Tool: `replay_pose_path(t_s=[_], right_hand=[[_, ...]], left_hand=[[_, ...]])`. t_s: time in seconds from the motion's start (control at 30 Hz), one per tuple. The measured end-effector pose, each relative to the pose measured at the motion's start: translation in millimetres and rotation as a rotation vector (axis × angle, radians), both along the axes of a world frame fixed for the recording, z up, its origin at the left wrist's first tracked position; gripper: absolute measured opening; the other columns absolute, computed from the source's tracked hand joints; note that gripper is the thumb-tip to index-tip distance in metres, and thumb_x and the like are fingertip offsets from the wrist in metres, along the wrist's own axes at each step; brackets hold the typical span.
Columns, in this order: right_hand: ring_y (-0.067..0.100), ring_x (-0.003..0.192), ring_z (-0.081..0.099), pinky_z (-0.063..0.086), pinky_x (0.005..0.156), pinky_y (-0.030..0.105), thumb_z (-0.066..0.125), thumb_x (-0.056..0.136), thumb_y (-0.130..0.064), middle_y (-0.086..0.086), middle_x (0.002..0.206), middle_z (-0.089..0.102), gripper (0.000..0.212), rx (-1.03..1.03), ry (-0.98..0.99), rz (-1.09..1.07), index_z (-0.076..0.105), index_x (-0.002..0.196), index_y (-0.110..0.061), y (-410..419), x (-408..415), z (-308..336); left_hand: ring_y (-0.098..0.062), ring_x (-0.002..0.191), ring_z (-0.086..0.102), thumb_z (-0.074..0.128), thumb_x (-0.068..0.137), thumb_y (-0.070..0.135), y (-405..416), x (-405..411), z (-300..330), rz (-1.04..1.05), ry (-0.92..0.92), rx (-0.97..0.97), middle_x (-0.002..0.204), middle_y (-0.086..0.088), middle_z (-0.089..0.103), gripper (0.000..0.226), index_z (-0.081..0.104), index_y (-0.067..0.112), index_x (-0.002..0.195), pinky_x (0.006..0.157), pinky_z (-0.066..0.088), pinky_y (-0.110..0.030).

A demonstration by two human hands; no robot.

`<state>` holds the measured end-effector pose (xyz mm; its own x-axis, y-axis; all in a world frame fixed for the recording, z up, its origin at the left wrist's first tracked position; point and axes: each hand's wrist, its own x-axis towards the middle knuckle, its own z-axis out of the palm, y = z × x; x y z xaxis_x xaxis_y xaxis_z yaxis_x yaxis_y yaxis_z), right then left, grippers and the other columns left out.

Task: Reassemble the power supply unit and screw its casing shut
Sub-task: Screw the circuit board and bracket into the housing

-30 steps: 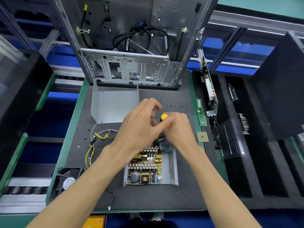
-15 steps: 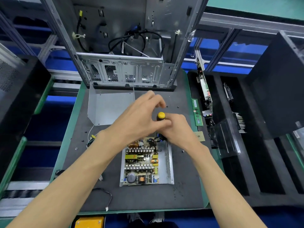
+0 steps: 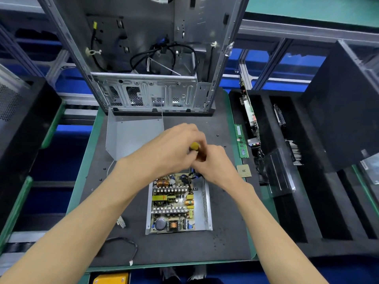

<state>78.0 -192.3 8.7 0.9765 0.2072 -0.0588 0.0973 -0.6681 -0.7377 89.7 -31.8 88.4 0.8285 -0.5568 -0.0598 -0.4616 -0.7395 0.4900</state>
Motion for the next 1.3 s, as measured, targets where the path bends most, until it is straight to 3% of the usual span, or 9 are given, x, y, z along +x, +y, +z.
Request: replay_pose_path(t_s=[0.07, 0.17, 0.3, 0.43, 0.57, 0.7, 0.83, 0.93, 1.3], right_hand=[[0.009, 0.048, 0.041, 0.032, 0.047, 0.02, 0.059, 0.078, -0.031, -0.011, 0.047, 0.05, 0.026, 0.027, 0.015, 0.019, 0.046, 0.055, -0.032, 1.9, -1.5, 1.9], [0.005, 0.051, 0.046, 0.035, 0.047, 0.017, 0.051, 0.068, -0.052, -0.016, 0.051, 0.055, 0.019, 0.035, 0.014, 0.015, 0.05, 0.055, -0.038, 3.9, -3.7, 3.4], [0.007, 0.048, 0.044, 0.034, 0.046, 0.023, 0.058, 0.075, -0.028, -0.005, 0.049, 0.051, 0.021, 0.039, 0.032, 0.007, 0.05, 0.056, -0.034, 0.0, -1.8, -0.5], [0.007, 0.051, 0.045, 0.036, 0.047, 0.018, 0.049, 0.069, -0.054, -0.008, 0.054, 0.057, 0.025, 0.042, 0.016, 0.009, 0.049, 0.057, -0.032, 2.4, -4.1, -1.3], [0.008, 0.049, 0.039, 0.028, 0.045, 0.02, 0.042, 0.067, -0.053, -0.007, 0.048, 0.049, 0.025, 0.047, 0.021, 0.024, 0.046, 0.057, -0.031, 3.7, -3.9, -2.6], [0.01, 0.052, 0.048, 0.035, 0.047, 0.021, 0.06, 0.077, -0.041, -0.004, 0.051, 0.055, 0.026, 0.064, 0.0, 0.007, 0.047, 0.056, -0.034, 2.1, -4.8, -5.1], [0.007, 0.047, 0.042, 0.03, 0.045, 0.019, 0.058, 0.079, -0.046, -0.015, 0.049, 0.052, 0.023, 0.08, 0.014, 0.015, 0.052, 0.057, -0.044, 2.8, -4.3, -3.2], [0.002, 0.05, 0.047, 0.035, 0.046, 0.015, 0.054, 0.073, -0.054, -0.018, 0.051, 0.055, 0.018, 0.059, 0.014, 0.015, 0.054, 0.058, -0.044, 3.5, -4.7, -2.6], [0.008, 0.051, 0.044, 0.038, 0.051, 0.022, 0.067, 0.091, -0.021, -0.007, 0.054, 0.056, 0.033, 0.182, -0.04, -0.138, 0.052, 0.062, -0.023, -5.9, -3.9, 7.9]], left_hand=[[-0.022, 0.093, 0.06, 0.066, 0.09, 0.044, -0.6, -2.5, 1.5, 0.128, -0.043, 0.038, 0.098, 0.003, 0.062, 0.026, 0.062, 0.022, 0.103, 0.081, 0.051, -0.041], [-0.021, 0.096, 0.058, 0.062, 0.093, 0.024, -0.5, -1.9, -0.9, 0.047, -0.012, 0.039, 0.097, 0.003, 0.059, 0.006, 0.067, 0.021, 0.095, 0.085, 0.05, -0.04], [-0.021, 0.093, 0.058, 0.064, 0.091, 0.041, -3.4, -6.7, 3.3, 0.082, -0.039, 0.037, 0.105, 0.002, 0.057, 0.025, 0.056, 0.022, 0.105, 0.081, 0.052, -0.041], [-0.021, 0.098, 0.059, 0.06, 0.094, 0.025, -3.9, -2.0, 3.0, 0.053, -0.006, 0.066, 0.1, 0.003, 0.057, 0.004, 0.059, 0.023, 0.097, 0.085, 0.05, -0.041], [-0.024, 0.09, 0.06, 0.06, 0.091, 0.051, -3.0, -2.1, 4.4, 0.1, -0.026, 0.155, 0.099, 0.002, 0.058, 0.032, 0.052, 0.025, 0.108, 0.078, 0.053, -0.042], [-0.022, 0.094, 0.059, 0.058, 0.095, 0.022, -0.5, 0.1, -0.4, -0.017, 0.047, 0.15, 0.1, 0.005, 0.054, 0.01, 0.059, 0.027, 0.103, 0.082, 0.05, -0.04], [-0.021, 0.08, 0.06, 0.058, 0.092, 0.054, -0.4, -1.1, 1.1, 0.12, -0.04, 0.139, 0.089, 0.005, 0.059, 0.033, 0.052, 0.024, 0.102, 0.071, 0.051, -0.041], [-0.023, 0.084, 0.061, 0.061, 0.095, 0.037, -0.9, 2.9, -3.0, 0.046, -0.024, 0.127, 0.081, 0.008, 0.056, 0.015, 0.058, 0.023, 0.099, 0.073, 0.05, -0.039], [0.001, 0.073, 0.06, 0.045, 0.088, 0.071, -1.4, 9.9, -2.3, 0.167, -0.017, -0.167, 0.077, 0.015, 0.065, 0.042, 0.063, 0.034, 0.093, 0.064, 0.049, -0.024]])
